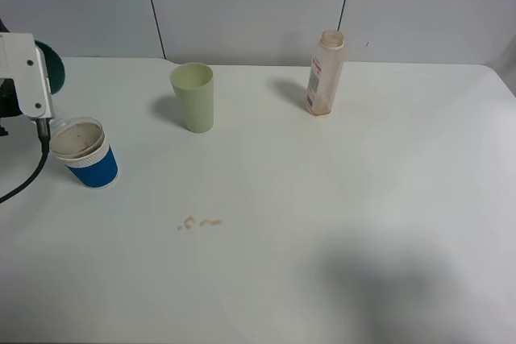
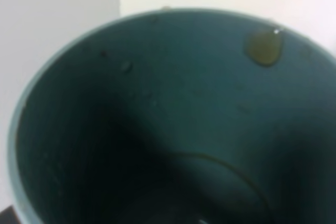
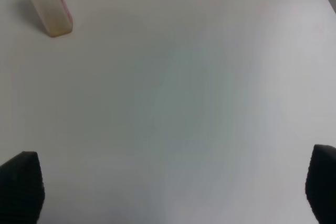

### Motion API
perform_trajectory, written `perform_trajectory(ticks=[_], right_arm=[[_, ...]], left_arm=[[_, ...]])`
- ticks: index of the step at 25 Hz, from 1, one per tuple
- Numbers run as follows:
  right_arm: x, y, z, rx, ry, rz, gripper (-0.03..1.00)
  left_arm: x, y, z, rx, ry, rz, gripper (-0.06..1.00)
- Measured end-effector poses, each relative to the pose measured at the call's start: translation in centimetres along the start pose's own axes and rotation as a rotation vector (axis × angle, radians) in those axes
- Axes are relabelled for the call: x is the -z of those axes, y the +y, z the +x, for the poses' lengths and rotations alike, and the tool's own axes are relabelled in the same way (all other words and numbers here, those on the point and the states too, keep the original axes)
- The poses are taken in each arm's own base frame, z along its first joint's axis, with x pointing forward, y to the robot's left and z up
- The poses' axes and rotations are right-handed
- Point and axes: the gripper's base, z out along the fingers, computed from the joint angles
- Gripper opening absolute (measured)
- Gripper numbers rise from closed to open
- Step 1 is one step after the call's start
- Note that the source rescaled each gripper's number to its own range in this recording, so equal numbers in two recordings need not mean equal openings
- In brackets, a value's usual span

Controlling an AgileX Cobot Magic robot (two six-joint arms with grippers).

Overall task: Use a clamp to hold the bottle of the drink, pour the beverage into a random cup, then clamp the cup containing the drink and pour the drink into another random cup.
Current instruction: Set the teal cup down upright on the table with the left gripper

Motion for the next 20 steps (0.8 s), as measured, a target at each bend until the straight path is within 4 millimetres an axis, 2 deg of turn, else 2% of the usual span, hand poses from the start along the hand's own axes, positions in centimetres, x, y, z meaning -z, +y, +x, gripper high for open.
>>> perform_trajectory(ticks=[4, 9, 13, 16, 20], right_arm=[[0.0, 0.0, 0.0, 0.0, 0.0, 0.0, 1.0], [0.0, 0.0, 0.0, 0.0, 0.0, 0.0, 1.0], [0.0, 0.0, 0.0, 0.0, 0.0, 0.0, 1.0], [0.0, 0.0, 0.0, 0.0, 0.0, 0.0, 1.0], [0.0, 0.0, 0.0, 0.0, 0.0, 0.0, 1.0]], left_arm=[[0.1, 0.9, 2.0, 0.167, 0.001, -0.07, 0.01], [0.4, 1.7, 3.3, 0.349, -0.041, -0.149, 0.01], [0.5, 2.2, 3.0, 0.464, -0.112, -0.185, 0.01], [0.8, 3.0, 2.1, 0.621, -0.257, -0.232, 0.01], [1.1, 3.5, 1.5, 0.735, -0.356, -0.252, 0.01]])
